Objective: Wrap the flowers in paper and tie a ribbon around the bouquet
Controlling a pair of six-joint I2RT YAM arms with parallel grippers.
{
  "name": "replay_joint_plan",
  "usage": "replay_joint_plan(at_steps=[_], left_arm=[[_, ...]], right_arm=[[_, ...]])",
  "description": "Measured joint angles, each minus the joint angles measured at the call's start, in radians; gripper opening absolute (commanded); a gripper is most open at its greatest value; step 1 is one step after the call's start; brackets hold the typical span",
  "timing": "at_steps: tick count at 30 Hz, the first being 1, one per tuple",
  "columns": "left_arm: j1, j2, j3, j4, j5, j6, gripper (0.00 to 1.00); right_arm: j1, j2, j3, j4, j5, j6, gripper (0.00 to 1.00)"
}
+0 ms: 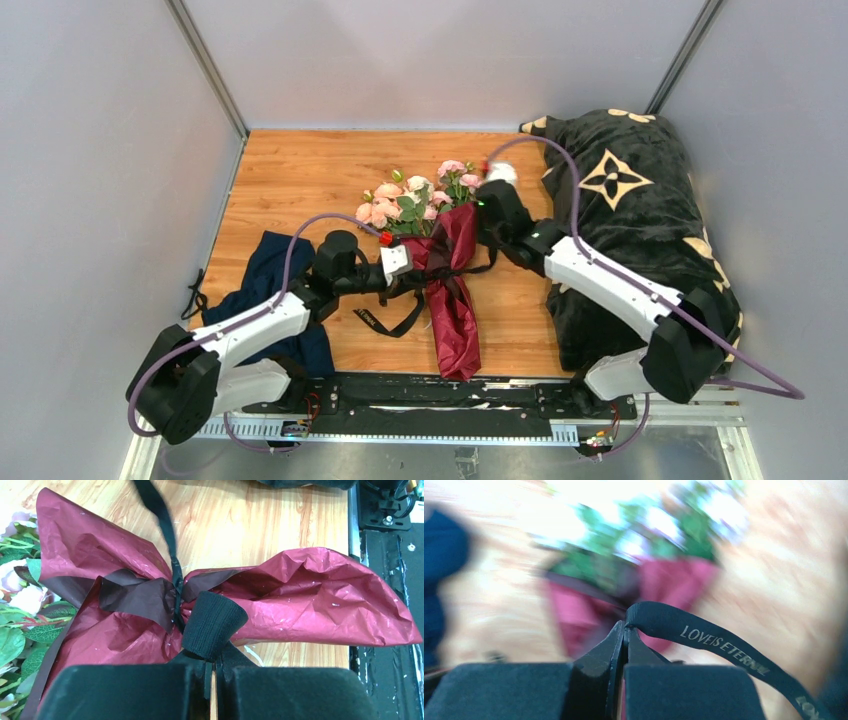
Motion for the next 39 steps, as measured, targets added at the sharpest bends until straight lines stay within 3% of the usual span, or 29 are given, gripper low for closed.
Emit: replay_joint_plan(at_steps=[3, 8, 10, 14, 18, 21, 25, 27, 31, 35, 39], left_arm=[[0.0, -0.022, -0.014, 0.0, 0.002, 0.037, 0.0], [0.0, -0.055, -0.038, 0.0, 0.003, 0.076, 0.0], [0.0, -0.071, -0.053, 0.0, 0.005, 0.088, 0.0], [-0.003, -0.09, -0.077, -0.013, 0.015, 0.099, 0.0], [-0.013, -0.094, -0.088, -0.016, 0.033, 0.099, 0.0], [-0.01, -0.094, -0.088, -0.014, 0.03, 0.09, 0.0], [-0.01, -0.094, -0.088, -0.006, 0.019, 0.072, 0.0], [-0.01, -0.094, -0.088, -0.006, 0.01, 0.063, 0.0], [-0.01, -0.094, -0.088, -0.005, -0.003, 0.053, 0.0], [-0.01, -0.093, -0.085, -0.004, -0.008, 0.047, 0.0], [-0.01, -0.09, -0.084, -0.001, -0.012, 0.043, 0.0]], right_arm=[[0.163, 0.014, 0.15, 0.137, -0.14, -0.152, 0.0], [0.264, 0.164, 0.324, 0.237, -0.372, -0.224, 0.04], [0.284, 0.268, 0.383, 0.221, -0.431, -0.234, 0.16], [0.295, 0.395, 0.43, 0.161, -0.488, -0.235, 0.58], [0.263, 0.394, 0.434, 0.113, -0.56, -0.224, 0.69], [0.203, 0.35, 0.426, 0.073, -0.66, -0.214, 0.71], [0.064, 0.171, 0.297, 0.126, -0.797, -0.22, 0.69], [-0.006, 0.016, 0.139, 0.218, -0.867, -0.267, 0.7], [-0.014, -0.174, -0.184, 0.467, -1.026, -0.387, 0.74], [0.01, -0.177, -0.407, 0.66, -1.125, -0.432, 0.73], [0.024, -0.102, -0.426, 0.729, -1.157, -0.464, 0.72]])
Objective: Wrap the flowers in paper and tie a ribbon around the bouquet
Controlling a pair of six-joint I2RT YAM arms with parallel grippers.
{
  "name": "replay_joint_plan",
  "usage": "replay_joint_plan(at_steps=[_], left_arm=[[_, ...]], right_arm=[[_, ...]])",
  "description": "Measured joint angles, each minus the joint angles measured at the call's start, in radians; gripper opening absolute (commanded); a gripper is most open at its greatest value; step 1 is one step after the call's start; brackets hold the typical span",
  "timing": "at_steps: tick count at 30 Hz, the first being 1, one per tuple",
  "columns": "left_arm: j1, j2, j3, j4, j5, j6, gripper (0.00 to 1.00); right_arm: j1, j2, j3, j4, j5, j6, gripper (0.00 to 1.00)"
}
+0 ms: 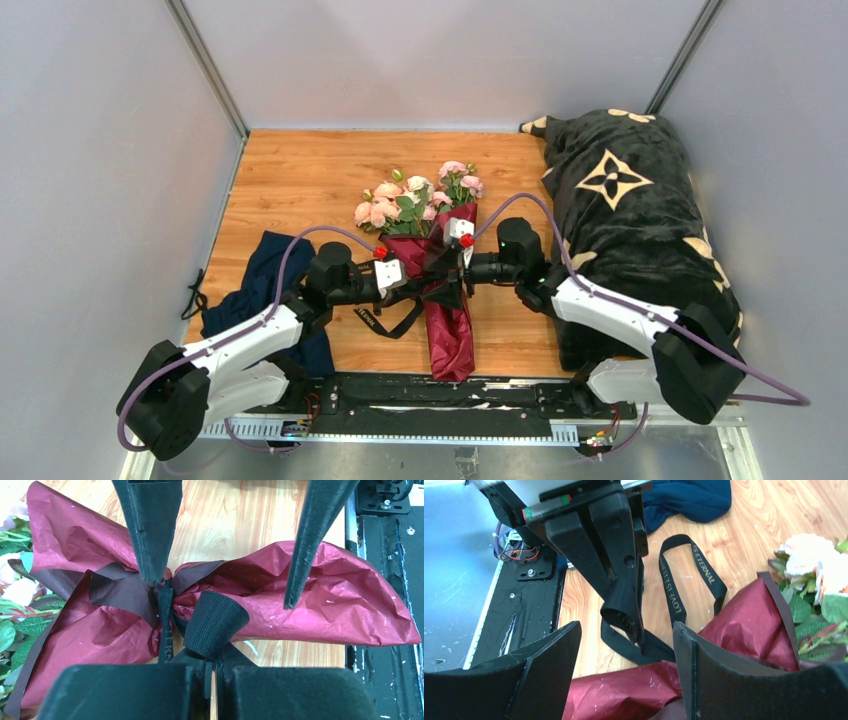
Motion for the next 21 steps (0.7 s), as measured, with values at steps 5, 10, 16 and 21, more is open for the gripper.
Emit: replay_joint_plan(at_steps=[5, 10, 16, 21], left_arm=[[0.0, 0.009, 0.0, 0.0, -0.001, -0.002, 0.0], [0.0, 0.01, 0.0, 0.0, -0.001, -0.002, 0.0], [0.0, 0.01, 0.0, 0.0, -0.001, -0.002, 0.0], [0.0, 0.009, 0.017, -0.033, -0.021, 0.023, 0.79]], right_arm=[[0.015, 0.052, 0.003, 0.096, -0.036, -0.003, 0.68], [0.027, 0.108, 0.026, 0.121, -0.063, 0.009, 0.45], [0.031, 0.138, 0.05, 0.126, -0.075, 0.043, 0.0], [0.031, 0.136, 0.052, 0.093, -0.063, 0.043, 0.0]])
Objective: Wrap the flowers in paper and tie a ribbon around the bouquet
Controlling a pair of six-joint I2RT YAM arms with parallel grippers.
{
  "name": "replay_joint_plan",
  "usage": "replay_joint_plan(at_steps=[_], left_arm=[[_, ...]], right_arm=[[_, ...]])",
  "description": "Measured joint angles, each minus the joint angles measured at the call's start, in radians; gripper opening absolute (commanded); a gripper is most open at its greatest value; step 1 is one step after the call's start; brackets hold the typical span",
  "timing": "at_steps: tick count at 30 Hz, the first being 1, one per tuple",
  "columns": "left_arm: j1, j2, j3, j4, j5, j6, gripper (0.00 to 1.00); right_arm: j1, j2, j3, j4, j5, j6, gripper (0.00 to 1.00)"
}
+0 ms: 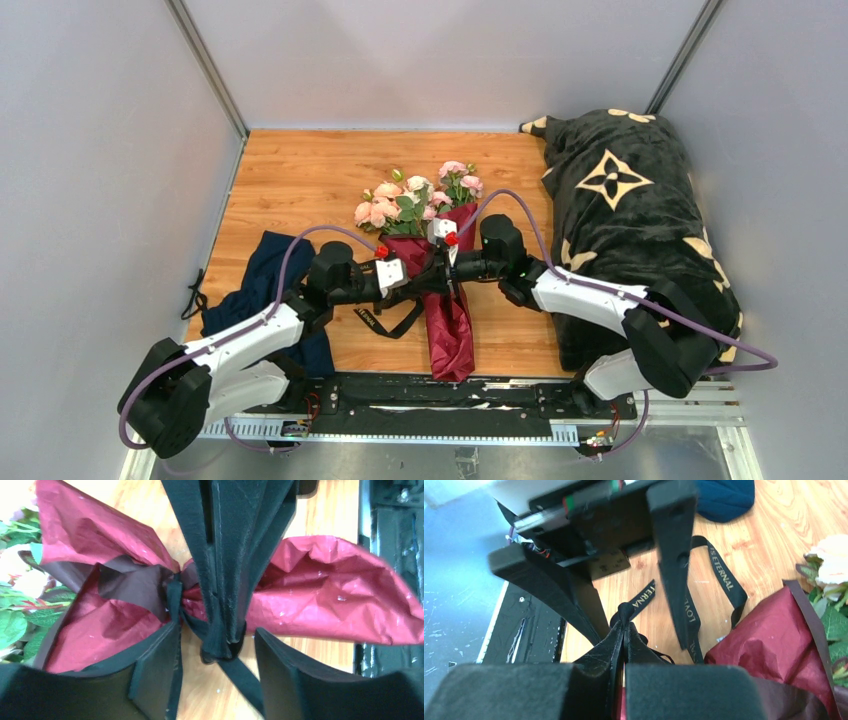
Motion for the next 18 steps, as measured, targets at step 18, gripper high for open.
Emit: replay_joint_plan(at_steps=[18], left_arm=[[0.336, 0.278, 0.44, -0.832, -0.692, 0.316, 0.93]], right_arm=[[-0.005, -0.026, 0.0, -0.086, 0.163, 0.0, 0.0]])
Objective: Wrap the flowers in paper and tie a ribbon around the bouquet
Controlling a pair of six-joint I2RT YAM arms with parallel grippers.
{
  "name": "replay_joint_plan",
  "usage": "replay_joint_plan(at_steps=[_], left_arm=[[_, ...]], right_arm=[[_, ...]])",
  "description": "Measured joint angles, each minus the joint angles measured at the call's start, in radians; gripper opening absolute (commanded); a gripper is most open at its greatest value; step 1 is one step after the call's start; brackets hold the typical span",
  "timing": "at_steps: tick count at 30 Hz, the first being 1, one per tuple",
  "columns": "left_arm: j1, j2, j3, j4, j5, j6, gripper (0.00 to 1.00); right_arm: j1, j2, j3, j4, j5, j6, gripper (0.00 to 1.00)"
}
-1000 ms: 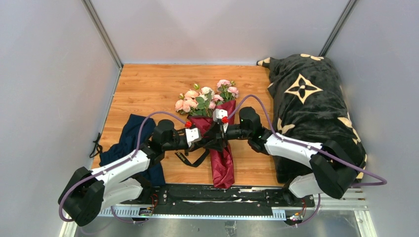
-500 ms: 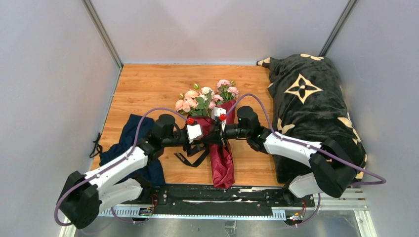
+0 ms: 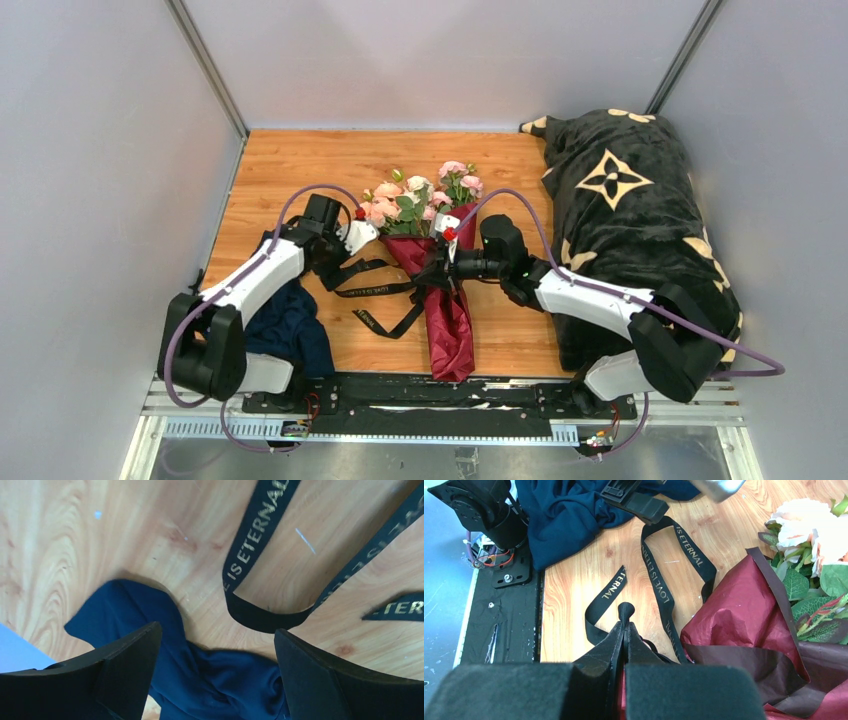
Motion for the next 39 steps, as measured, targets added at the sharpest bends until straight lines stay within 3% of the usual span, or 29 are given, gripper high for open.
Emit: replay_joint_plan(at_steps=[2, 12, 14, 15, 16, 17, 24, 28, 31, 34, 36, 39], left_arm=[[0.0, 0.043, -0.004, -0.038, -0.025, 0.018, 0.89], [0.021, 0.314, 0.095, -0.075, -0.072, -0.058, 0.49], [0.024, 0.312, 0.096, -0.074, -0.046, -0.06, 0.36], [0.024, 0.311, 0.094, -0.075, -0.035, -0.062, 0.26], [0.024, 0.311, 0.091, -0.075, -0.022, -0.058, 0.07], [0.024, 0.31, 0.089, -0.081, -0.003, -0.05, 0.0], [0.024, 0.245, 0.125, -0.194, 0.128, -0.011, 0.0], [-0.015, -0.044, 0.174, -0.293, 0.224, 0.056, 0.0], [-0.199, -0.319, 0.192, -0.299, 0.291, 0.07, 0.0], [-0.497, -0.474, 0.222, -0.283, 0.348, 0.019, 0.0], [-0.651, -0.475, 0.24, -0.254, 0.343, -0.025, 0.0], [-0.791, -0.341, 0.263, -0.176, 0.323, -0.065, 0.0]], right_arm=[[0.0, 0.0, 0.0, -0.01, 0.006, -0.003, 0.0], [0.0, -0.01, 0.0, -0.037, 0.019, -0.02, 0.0], [0.0, -0.016, 0.0, -0.043, 0.024, -0.024, 0.0], [0.0, -0.019, 0.0, -0.045, 0.026, -0.026, 0.0], [0.0, -0.023, 0.0, -0.045, 0.027, -0.028, 0.0], [0.0, -0.024, 0.0, -0.045, 0.028, -0.03, 0.0], [0.0, -0.021, 0.009, -0.081, 0.04, -0.03, 0.0], [0.0, 0.0, 0.052, -0.105, 0.066, -0.018, 0.0], [-0.005, 0.021, 0.079, -0.11, 0.089, 0.006, 0.0], [-0.014, 0.042, 0.091, -0.113, 0.099, 0.046, 0.0], [-0.024, 0.053, 0.101, -0.116, 0.106, 0.068, 0.0], [-0.034, 0.066, 0.129, -0.13, 0.113, 0.08, 0.0]])
